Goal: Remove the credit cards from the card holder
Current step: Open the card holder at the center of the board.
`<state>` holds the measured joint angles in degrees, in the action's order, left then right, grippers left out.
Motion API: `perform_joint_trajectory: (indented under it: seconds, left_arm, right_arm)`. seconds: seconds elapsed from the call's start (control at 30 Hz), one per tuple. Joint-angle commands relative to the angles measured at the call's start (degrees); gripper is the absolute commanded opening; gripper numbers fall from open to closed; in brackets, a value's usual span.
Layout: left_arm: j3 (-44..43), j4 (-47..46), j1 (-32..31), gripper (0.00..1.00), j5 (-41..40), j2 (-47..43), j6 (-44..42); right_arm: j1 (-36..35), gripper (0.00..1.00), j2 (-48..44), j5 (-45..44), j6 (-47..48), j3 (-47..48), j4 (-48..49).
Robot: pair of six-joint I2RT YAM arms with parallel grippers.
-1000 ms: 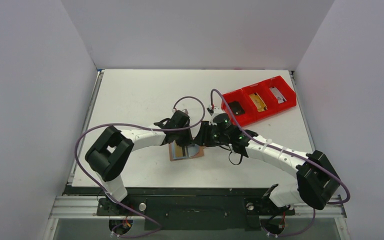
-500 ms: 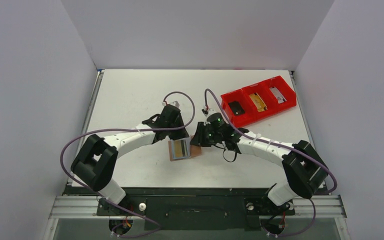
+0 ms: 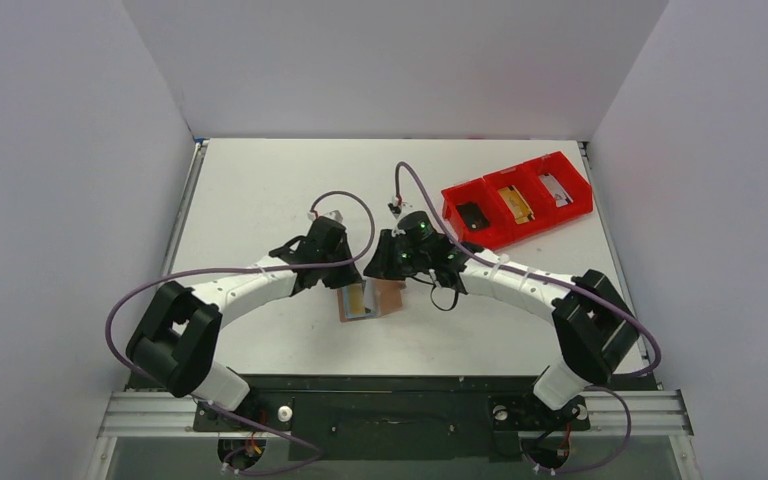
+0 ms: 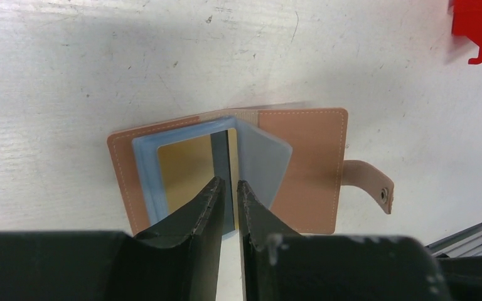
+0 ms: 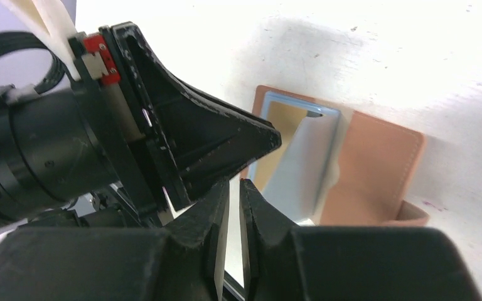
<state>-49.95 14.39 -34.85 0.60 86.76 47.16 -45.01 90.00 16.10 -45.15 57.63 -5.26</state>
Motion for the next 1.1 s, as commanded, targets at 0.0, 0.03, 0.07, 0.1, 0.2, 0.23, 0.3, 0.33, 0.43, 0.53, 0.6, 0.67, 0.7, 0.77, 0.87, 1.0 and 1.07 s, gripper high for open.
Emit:
perform_joint_trajectory:
  seconds: [0.0, 0.03, 0.07, 0.1, 0.2, 0.23, 0.3, 0.33, 0.43, 0.53, 0.6, 0.67, 0.7, 0.77, 0.87, 1.0, 1.07]
  left_arm:
    - [1.20, -1.86, -0.10, 0.11, 2.78, -2.25, -0.55]
    - [1.99, -2.46, -0.54, 0.11, 3.07, -2.45, -0.22]
    - [2.29, -3.89, -0.73, 0.11, 3.98, -2.75, 0.24]
    - [2.53, -4.44, -1.11, 0.11, 4.72, -2.75, 0.36]
    - [1.55, -5.56, -2.45, 0.10, 6.55, -1.39, 0.69]
    - [1.03, -6.14, -3.26, 0.10, 6.99, -0.75, 0.80]
    - [0.40, -7.57, -4.23, 0.10, 7.64, 0.38, 1.34]
    - [0.15, -8.13, -4.47, 0.10, 7.96, 0.75, 1.86]
    - [-0.88, -10.59, -5.48, 0.10, 8.82, 3.09, 2.83]
    - [-2.87, -11.53, -5.92, 0.10, 9.33, 6.14, 3.30]
    - [-4.03, -12.07, -6.01, 0.10, 9.53, 8.50, 3.44]
    - [-5.02, -12.50, -6.13, 0.10, 9.76, 11.51, 3.54]
    - [-5.45, -12.82, -6.16, 0.10, 9.77, 12.21, 3.71]
    - [-5.83, -12.91, -6.26, 0.10, 9.88, 14.19, 3.89]
    - [-5.79, -12.98, -6.24, 0.10, 9.89, 16.41, 4.24]
    - [-5.19, -12.24, -6.15, 0.09, 9.50, 15.48, 4.18]
    - [-5.06, -10.98, -6.11, 0.09, 8.53, 14.04, 3.85]
  right_arm:
    - [-0.84, 0.08, 2.76, -1.65, -1.96, 5.46, -1.32]
    - [-0.59, 0.07, 2.91, -2.19, -2.18, 5.47, -1.81]
    - [-0.03, 0.07, 2.42, -3.46, -2.66, 5.13, -1.93]
    - [0.30, 0.07, 2.09, -4.11, -2.84, 4.86, -2.30]
    - [2.23, 0.06, -1.00, -7.28, -3.44, 2.06, -2.61]
    - [3.01, 0.06, -1.73, -7.95, -3.41, 1.31, -2.66]
    - [3.87, 0.06, -4.37, -9.97, -3.27, -0.74, -2.93]
    - [4.18, 0.06, -5.94, -10.94, -3.23, -2.12, -3.06]
    - [5.69, 0.06, -8.46, -11.62, -3.11, -4.91, -3.70]
    - [6.05, 0.07, -10.45, -11.89, -2.93, -6.68, -4.30]
    - [6.03, 0.06, -11.47, -11.92, -2.73, -7.83, -4.39]
    - [6.08, 0.06, -12.30, -11.98, -2.53, -8.48, -4.70]
    - [6.12, 0.07, -12.69, -11.95, -2.51, -8.69, -4.73]
    - [6.07, 0.07, -12.47, -10.96, -2.47, -8.64, -4.46]
    - [5.72, 0.07, -10.83, -8.04, -3.18, -8.08, -2.75]
    - [5.39, 0.07, -6.30, -4.90, -4.72, -6.73, 0.09]
    - [5.43, 0.07, -3.52, -3.94, -5.38, -5.41, 0.96]
